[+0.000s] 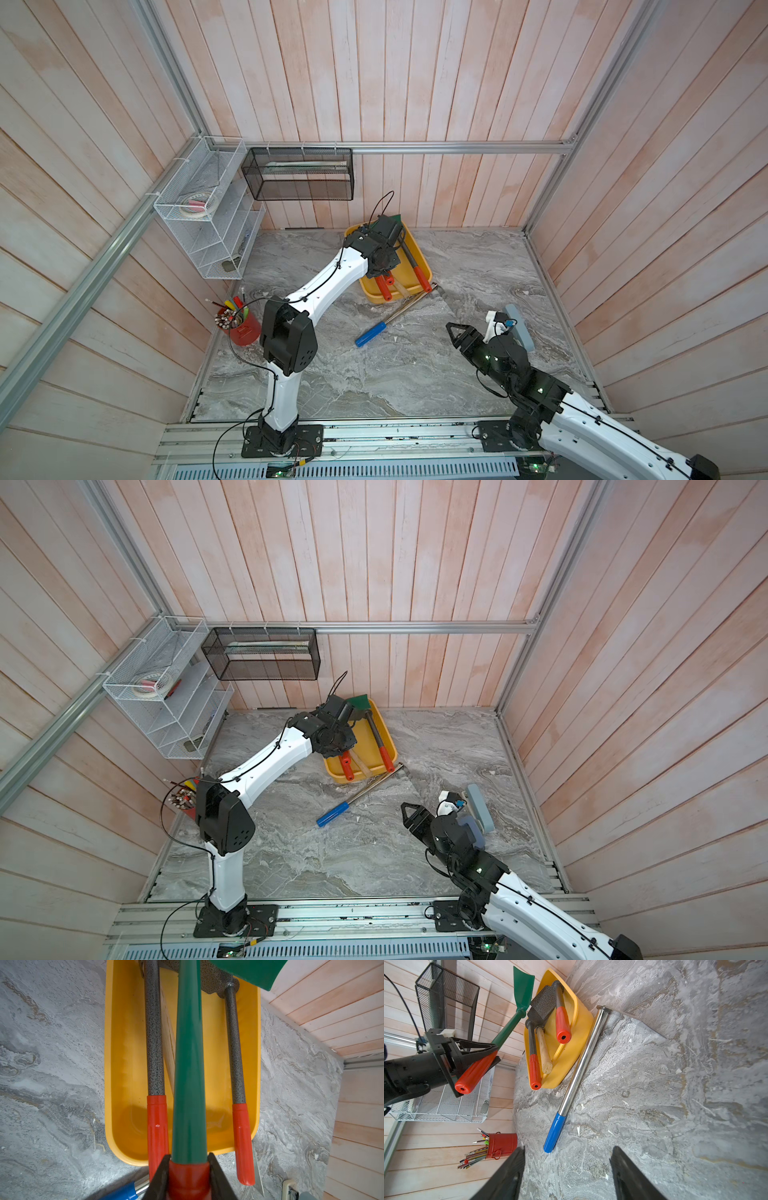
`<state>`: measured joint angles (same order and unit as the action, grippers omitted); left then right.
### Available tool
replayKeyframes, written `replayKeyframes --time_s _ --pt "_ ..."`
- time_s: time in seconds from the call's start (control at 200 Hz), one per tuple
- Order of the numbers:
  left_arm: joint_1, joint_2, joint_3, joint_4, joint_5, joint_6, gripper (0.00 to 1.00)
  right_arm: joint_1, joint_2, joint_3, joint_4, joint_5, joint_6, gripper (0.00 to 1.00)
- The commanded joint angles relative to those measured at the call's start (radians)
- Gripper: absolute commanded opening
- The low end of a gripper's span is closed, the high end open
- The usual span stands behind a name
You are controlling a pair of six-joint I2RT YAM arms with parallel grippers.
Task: Put the small hoe into the storage box
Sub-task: Place the hoe in the storage box.
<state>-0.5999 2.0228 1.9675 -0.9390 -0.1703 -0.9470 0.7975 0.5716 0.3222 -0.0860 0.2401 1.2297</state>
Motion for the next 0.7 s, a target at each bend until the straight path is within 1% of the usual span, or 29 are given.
replayKeyframes --time_s 0.0,0.2,0.695 --pt "0.011 0.023 0.084 0.051 -0.051 -0.02 0.0 -0.004 -0.015 -0.011 -0.035 -0.001 0.004 0.68" --pt "0.018 0.08 0.137 0.039 -0.051 -0.033 0.0 -0.004 -0.029 -0.01 -0.051 0.004 0.007 0.68" --pt "0.03 0.14 0.156 0.041 -0.057 -0.064 0.0 -0.004 -0.061 -0.016 -0.077 0.013 0.014 0.68"
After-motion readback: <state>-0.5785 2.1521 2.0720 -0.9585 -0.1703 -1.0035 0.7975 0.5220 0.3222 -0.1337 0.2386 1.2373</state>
